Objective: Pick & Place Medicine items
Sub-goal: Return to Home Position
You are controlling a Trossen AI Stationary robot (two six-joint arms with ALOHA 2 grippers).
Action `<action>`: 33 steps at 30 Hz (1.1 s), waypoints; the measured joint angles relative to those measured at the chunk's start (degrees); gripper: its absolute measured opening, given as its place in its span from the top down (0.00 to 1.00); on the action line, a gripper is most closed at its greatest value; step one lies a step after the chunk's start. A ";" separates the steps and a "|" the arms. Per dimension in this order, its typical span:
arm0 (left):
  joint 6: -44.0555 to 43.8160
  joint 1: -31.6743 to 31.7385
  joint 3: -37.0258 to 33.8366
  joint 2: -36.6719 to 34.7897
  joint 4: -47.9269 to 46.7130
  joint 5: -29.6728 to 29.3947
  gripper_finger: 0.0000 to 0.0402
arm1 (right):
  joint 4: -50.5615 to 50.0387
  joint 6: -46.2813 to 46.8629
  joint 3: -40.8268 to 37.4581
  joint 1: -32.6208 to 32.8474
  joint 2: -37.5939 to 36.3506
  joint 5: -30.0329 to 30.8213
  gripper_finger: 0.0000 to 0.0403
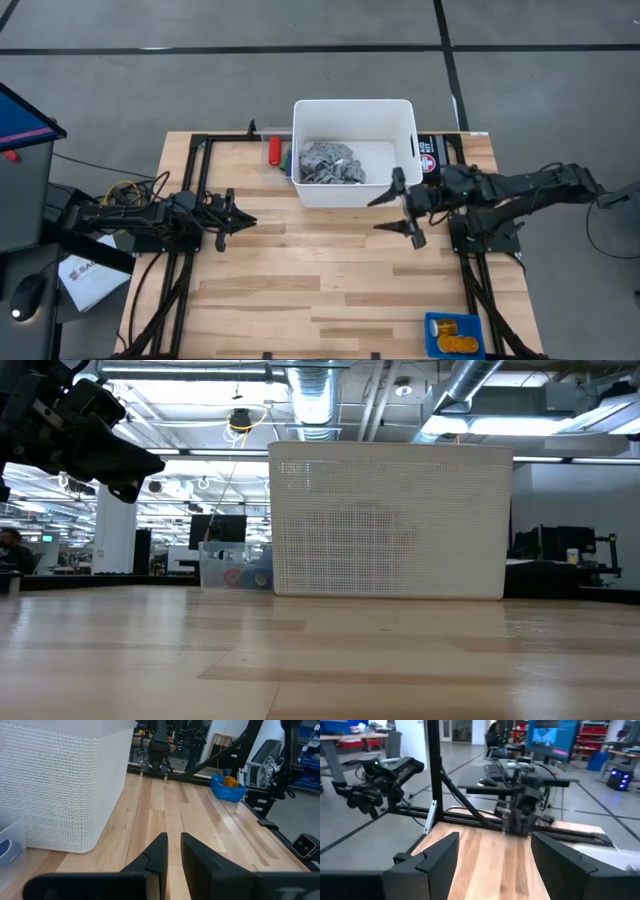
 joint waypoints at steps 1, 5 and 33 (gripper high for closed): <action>0.02 0.00 0.00 0.00 0.00 0.00 0.89 | 1.05 0.34 -2.93 -0.52 -2.22 0.12 0.39; 0.00 -0.01 0.00 0.00 0.00 0.00 0.89 | 5.99 1.34 -14.67 -1.67 -10.69 1.23 0.39; 0.00 0.01 0.00 0.00 -0.04 0.00 0.89 | 6.31 0.97 -49.93 -1.86 -52.98 10.29 0.39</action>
